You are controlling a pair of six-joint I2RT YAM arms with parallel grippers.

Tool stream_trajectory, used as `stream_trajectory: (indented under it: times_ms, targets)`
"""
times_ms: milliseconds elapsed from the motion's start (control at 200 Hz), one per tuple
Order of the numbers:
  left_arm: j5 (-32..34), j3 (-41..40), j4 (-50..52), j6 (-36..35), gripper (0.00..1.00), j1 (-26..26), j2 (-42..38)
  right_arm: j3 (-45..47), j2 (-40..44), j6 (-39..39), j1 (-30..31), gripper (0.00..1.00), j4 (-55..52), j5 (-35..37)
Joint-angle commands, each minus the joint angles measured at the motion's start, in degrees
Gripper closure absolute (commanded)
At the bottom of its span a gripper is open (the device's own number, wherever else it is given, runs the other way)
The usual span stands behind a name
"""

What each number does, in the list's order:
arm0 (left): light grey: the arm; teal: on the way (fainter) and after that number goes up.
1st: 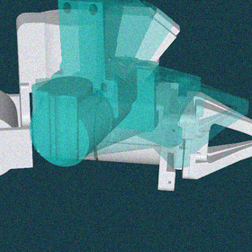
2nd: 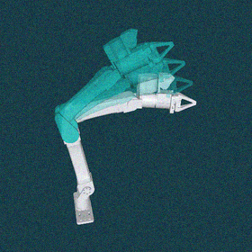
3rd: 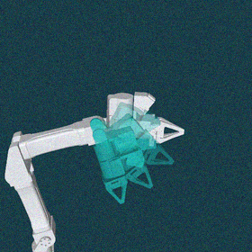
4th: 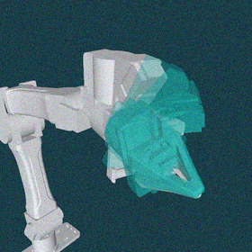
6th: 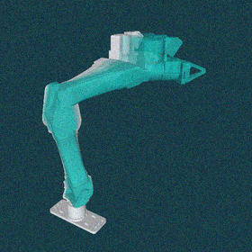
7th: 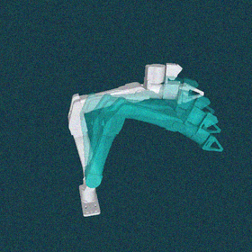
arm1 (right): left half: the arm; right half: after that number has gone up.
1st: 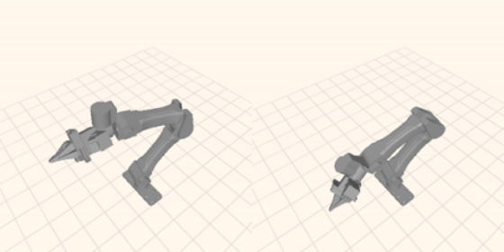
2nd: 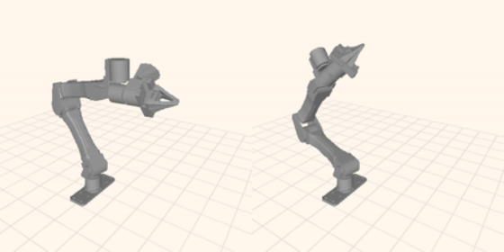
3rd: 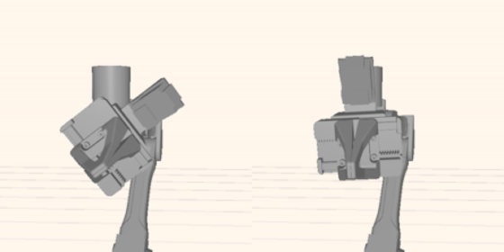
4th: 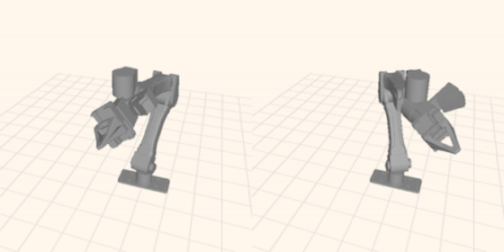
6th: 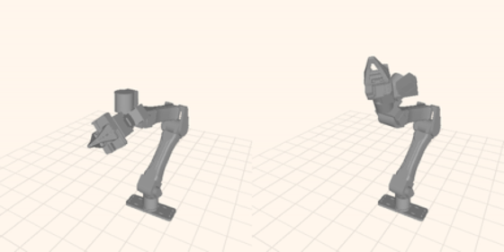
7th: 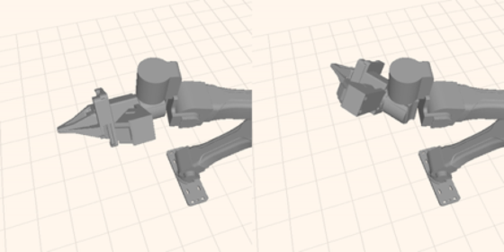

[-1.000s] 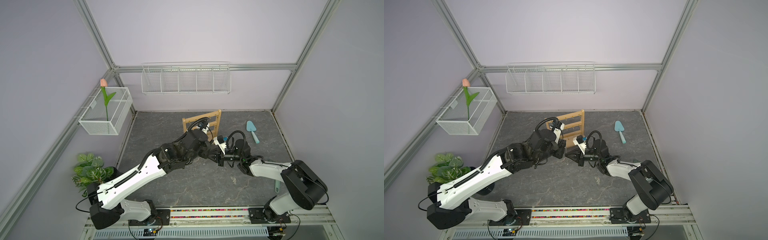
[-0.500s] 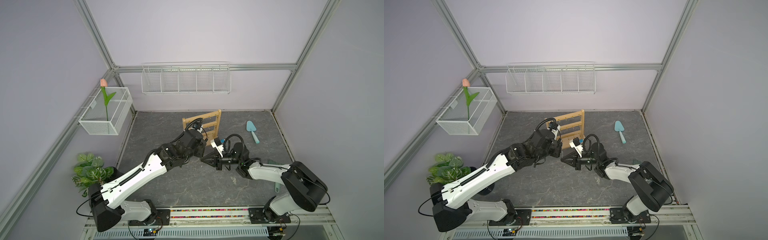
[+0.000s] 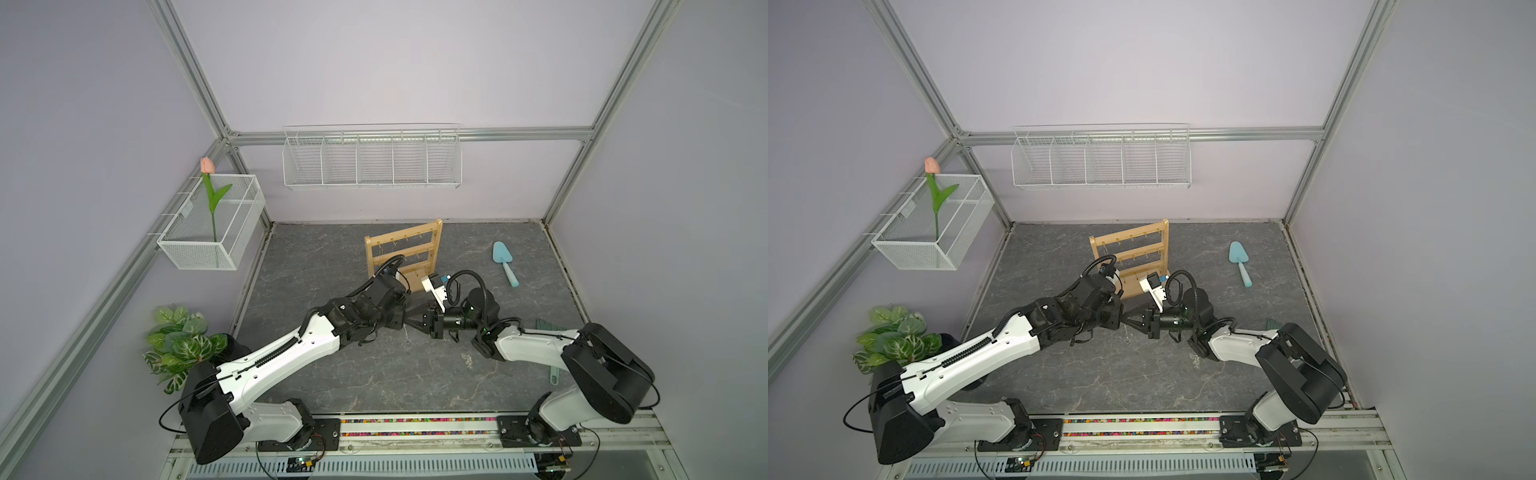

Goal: Hang the necklace on the jewelry display stand
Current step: Pick up the necklace from the center of the board.

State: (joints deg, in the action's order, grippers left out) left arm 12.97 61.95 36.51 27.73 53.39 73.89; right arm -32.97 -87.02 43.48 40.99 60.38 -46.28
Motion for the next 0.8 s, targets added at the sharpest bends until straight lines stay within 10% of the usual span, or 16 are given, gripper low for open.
stream_trajectory:
  times_ms: [0,795]
  targets:
    - [-0.09,-0.36,-0.2,1.98,0.7,-0.38,-2.02,1.19,0.4,3.87,0.23,0.93,2.74,0.08]
    - [-13.85,-5.5,-1.95,-2.65,0.72,-0.83,-9.01,-6.88,4.28,5.68,-1.25,0.93,-12.38,-6.84]
